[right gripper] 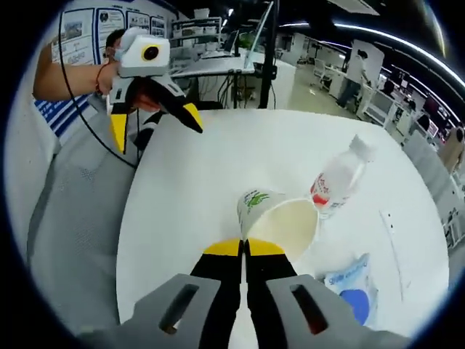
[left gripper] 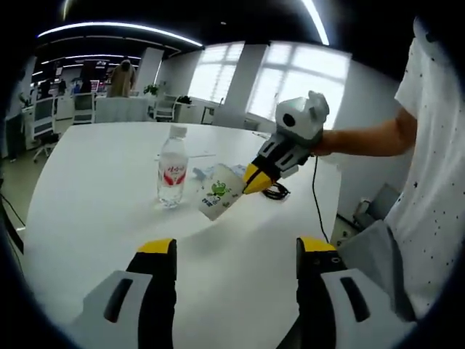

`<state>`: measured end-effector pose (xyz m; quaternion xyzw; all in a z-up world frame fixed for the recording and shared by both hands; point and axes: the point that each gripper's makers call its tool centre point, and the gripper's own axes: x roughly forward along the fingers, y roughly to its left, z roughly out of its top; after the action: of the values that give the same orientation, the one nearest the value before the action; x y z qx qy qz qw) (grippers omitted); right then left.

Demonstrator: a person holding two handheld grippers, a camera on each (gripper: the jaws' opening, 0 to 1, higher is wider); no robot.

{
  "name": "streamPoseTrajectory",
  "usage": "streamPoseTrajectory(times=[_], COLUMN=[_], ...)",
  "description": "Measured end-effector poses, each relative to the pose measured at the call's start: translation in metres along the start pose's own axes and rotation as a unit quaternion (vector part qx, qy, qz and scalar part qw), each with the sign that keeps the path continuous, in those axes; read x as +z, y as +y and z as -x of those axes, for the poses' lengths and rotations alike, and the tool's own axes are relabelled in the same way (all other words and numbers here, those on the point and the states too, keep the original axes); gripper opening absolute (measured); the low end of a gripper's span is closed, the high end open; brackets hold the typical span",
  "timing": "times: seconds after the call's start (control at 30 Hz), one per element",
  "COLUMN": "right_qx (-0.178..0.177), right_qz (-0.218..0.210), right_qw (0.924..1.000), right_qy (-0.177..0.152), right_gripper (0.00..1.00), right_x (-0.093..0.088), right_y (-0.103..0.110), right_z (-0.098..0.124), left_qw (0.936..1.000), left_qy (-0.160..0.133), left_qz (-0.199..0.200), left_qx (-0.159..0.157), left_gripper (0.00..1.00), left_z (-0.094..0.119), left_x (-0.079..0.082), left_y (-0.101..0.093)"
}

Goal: Arrange the tabletop items into an orderly group along one side of the table until the central work area is clear of visible clutter.

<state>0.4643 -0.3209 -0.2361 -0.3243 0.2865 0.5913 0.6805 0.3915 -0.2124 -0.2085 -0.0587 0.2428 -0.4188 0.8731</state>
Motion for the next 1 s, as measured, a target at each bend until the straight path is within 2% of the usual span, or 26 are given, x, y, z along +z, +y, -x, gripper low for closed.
streamPoseTrajectory(times=[0.27, 0.43, 0.53, 0.63, 0.73, 0.77, 0.87, 0.9, 1.0], right_qx=[-0.004, -0.015, -0.014, -0.017, -0.013, -0.011, -0.007, -0.006, 0.005], right_qz=[0.046, 0.106, 0.121, 0.17, 0.203, 0.212, 0.257, 0.261, 0.288], right_qw=[0.998, 0.9898, 0.9865, 0.9745, 0.9646, 0.9616, 0.9465, 0.9451, 0.9339], right_qy=[0.042, 0.094, 0.11, 0.146, 0.168, 0.174, 0.195, 0.197, 0.212], right_gripper=[0.0, 0.0, 0.0, 0.0, 0.0, 0.0, 0.0, 0.0, 0.0], right_x=[-0.01, -0.02, -0.023, -0.029, -0.033, -0.034, -0.037, -0.037, -0.041], right_y=[-0.024, -0.052, -0.063, -0.078, -0.087, -0.089, -0.095, -0.095, -0.097], right_z=[0.012, 0.02, 0.021, 0.022, 0.019, 0.017, 0.012, 0.011, 0.004], left_qw=[1.0, 1.0, 0.9999, 0.9999, 0.9999, 0.9998, 0.9998, 0.9998, 0.9997], left_qy=[-0.004, -0.005, -0.006, -0.006, -0.008, -0.008, -0.009, -0.009, -0.009], left_qz=[0.001, 0.004, 0.006, 0.008, 0.01, 0.012, 0.014, 0.014, 0.017], left_qx=[0.002, 0.005, 0.008, 0.01, 0.01, 0.011, 0.012, 0.012, 0.012], left_gripper=[0.67, 0.67, 0.67, 0.67, 0.67, 0.67, 0.66, 0.66, 0.66], left_z=[0.002, 0.006, 0.007, 0.008, 0.007, 0.007, 0.007, 0.007, 0.006], left_x=[0.0, -0.002, -0.003, -0.005, -0.005, -0.005, -0.006, -0.007, -0.008], left_y=[0.001, 0.001, 0.002, 0.003, 0.003, 0.003, 0.004, 0.004, 0.004])
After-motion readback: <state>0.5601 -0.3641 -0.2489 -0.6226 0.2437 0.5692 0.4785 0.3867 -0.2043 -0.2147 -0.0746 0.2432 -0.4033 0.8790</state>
